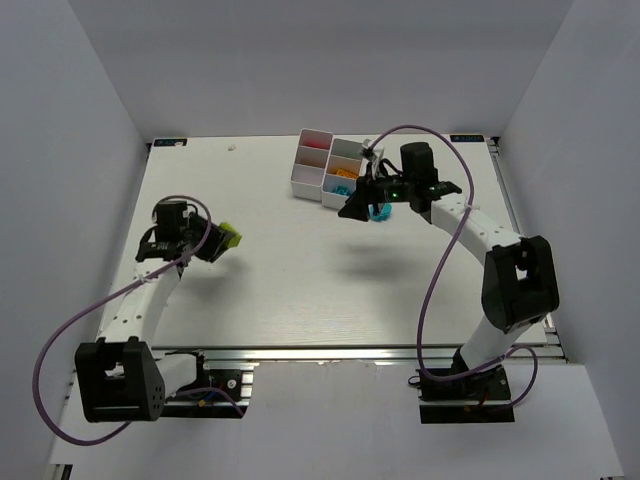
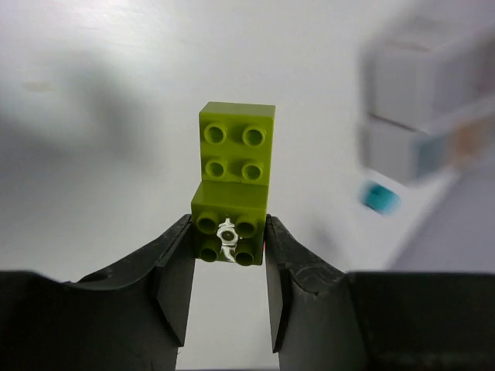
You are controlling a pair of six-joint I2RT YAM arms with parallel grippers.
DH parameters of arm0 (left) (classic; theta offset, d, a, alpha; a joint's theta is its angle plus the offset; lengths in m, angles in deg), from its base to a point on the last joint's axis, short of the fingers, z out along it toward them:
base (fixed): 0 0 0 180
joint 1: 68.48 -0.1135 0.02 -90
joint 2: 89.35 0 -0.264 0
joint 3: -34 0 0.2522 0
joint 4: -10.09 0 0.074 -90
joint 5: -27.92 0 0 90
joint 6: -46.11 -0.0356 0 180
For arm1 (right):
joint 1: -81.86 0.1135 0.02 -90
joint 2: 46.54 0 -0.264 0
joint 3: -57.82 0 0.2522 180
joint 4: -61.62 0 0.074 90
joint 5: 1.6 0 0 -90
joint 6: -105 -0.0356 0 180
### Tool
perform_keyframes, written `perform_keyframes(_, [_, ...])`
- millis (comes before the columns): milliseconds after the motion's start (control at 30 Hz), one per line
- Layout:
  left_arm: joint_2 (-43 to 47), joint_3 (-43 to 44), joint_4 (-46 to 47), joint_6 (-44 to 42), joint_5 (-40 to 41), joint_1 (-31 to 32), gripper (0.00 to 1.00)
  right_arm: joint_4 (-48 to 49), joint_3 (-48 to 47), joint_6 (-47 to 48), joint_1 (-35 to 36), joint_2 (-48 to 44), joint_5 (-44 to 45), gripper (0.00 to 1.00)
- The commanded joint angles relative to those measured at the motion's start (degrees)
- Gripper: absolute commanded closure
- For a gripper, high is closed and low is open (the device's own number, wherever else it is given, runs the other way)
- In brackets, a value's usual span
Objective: Sort the legos into containers by color
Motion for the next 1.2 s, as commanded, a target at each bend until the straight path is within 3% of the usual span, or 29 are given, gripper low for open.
perform_keyframes(0, [3.2, -4.2, 23.9, 3.2, -18.7, 3.7, 1.0, -0.9, -4.3, -21.0, 1.8, 2.0, -6.9, 0.39])
perform_keyframes(67, [2.7, -7.3, 37.4, 5.3, -23.0, 7.3, 1.0, 1.8, -4.8, -30.0, 2.7, 3.9, -12.0, 0.39])
perform_keyframes(133, [0.4, -8.2, 43.5, 6.3, -25.6, 11.8, 1.0, 8.0, -4.6, -40.3, 3.8, 4.8, -15.0, 0.38])
perform_keyframes(267, [-4.2, -9.2, 58.2, 7.3, -27.4, 18.7, 1.0, 16.6, -5.6, -48.4, 4.9, 5.7, -19.0, 0.28])
perform_keyframes(467, [-8.8, -10.7, 73.0, 10.0, -26.7, 24.1, 1.0, 22.0, -6.8, -56.9, 5.2, 8.1, -19.0, 0.25])
perform_keyframes(800, [-9.3, -13.2, 80.1, 12.5, -25.8, 25.9, 1.0, 15.8, -3.9, -51.1, 5.2, 6.8, -17.5, 0.25])
perform_keyframes(1167, [-8.8, -14.8, 84.5, 14.7, -25.5, 26.3, 1.0, 17.3, -4.3, -51.3, 5.4, 9.0, -18.6, 0.36])
